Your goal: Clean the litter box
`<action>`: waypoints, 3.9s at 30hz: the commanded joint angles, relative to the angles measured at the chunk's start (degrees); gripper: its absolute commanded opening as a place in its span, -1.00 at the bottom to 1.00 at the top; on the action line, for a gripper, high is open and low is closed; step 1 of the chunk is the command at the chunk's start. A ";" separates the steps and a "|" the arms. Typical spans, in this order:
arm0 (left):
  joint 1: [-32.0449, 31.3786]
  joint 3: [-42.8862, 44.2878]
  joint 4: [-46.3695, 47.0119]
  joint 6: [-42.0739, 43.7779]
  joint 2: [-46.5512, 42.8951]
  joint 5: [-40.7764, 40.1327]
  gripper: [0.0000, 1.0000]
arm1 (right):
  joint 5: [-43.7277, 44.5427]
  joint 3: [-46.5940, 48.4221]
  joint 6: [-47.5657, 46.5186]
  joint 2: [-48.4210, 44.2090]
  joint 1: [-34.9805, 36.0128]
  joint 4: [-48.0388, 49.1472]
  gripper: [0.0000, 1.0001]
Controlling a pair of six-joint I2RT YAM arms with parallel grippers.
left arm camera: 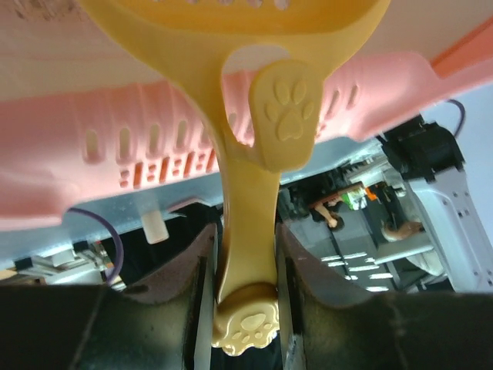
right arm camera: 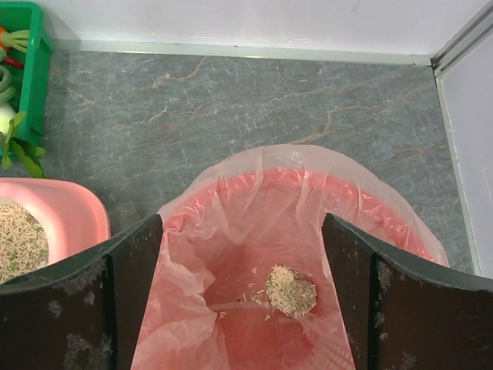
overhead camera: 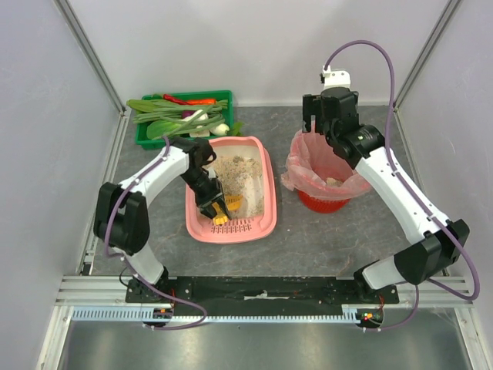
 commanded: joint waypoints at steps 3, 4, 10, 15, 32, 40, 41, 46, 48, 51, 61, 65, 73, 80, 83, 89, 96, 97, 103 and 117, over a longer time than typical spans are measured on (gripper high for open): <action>0.35 2.78 -11.58 4.55 5.33 -3.18 -0.96 | 0.99 2.39 -0.60 1.37 -0.34 2.07 0.87; 0.35 2.96 -11.49 5.08 5.77 -3.62 -0.97 | 0.90 2.39 -0.51 1.55 -0.25 1.98 0.87; 0.35 6.47 -11.40 6.40 8.32 -7.22 -0.96 | 1.17 2.39 0.81 1.99 -0.25 1.89 0.87; 0.35 12.08 -11.40 9.12 11.74 -13.46 -0.97 | 0.73 3.18 0.64 2.78 -0.34 1.89 0.87; -0.08 16.69 -2.09 12.64 13.34 -25.59 -0.96 | -1.47 6.43 0.46 5.94 -0.25 2.16 0.87; -0.70 8.85 3.80 13.61 6.22 -27.44 -0.96 | -4.11 8.80 -0.25 8.14 -0.25 2.42 0.87; -1.22 8.41 3.98 14.22 4.90 -27.62 -0.97 | -4.46 9.24 -0.16 8.23 -0.25 2.51 0.87; -2.11 7.62 5.21 16.95 2.70 -27.62 -0.97 | -5.95 9.42 0.90 8.41 -0.16 2.60 0.86; -2.20 7.35 5.82 17.74 1.99 -27.53 -0.97 | -6.13 9.25 0.99 8.06 -0.16 2.68 0.86; -2.37 7.00 6.87 18.44 1.29 -27.09 -0.96 | -5.78 9.07 1.07 7.35 -0.07 2.60 0.86; -4.04 3.84 9.68 19.59 -3.45 -24.81 -0.97 | -4.29 8.19 0.11 5.86 0.72 2.60 0.86; -4.92 1.91 11.09 20.38 -5.56 -23.84 -0.96 | -3.32 8.10 -1.21 5.42 0.89 2.60 0.86; -5.53 -2.22 16.36 21.43 -12.59 -24.89 -0.96 | -1.56 8.45 -3.50 4.80 1.24 2.51 0.86; -7.82 -4.24 21.90 23.19 -17.07 -27.88 -0.97 | -0.77 9.16 -3.67 4.45 1.86 2.42 0.86; -8.60 -6.00 23.75 23.02 -19.27 -25.07 -0.96 | -0.07 9.16 -3.32 4.19 1.86 2.60 0.86; -8.69 -11.02 27.80 20.03 -23.06 -23.40 -0.96 | 1.08 8.98 -2.97 3.40 1.95 2.69 0.86; -5.88 -11.55 30.61 18.88 -24.90 -23.58 -0.96 | 1.08 9.51 -2.97 3.40 1.95 2.95 0.86; -8.24 -10.76 30.09 20.71 -24.38 -24.10 -0.96 | 0.99 9.34 -2.97 3.40 1.95 3.04 0.86; -6.16 -13.12 30.51 17.75 -25.33 -23.67 -0.96 | 0.72 9.69 -2.71 3.49 2.30 3.12 0.86; -7.19 -11.99 29.04 17.30 -25.35 -21.71 -0.96 | 1.69 9.33 -3.06 3.22 3.09 3.39 0.86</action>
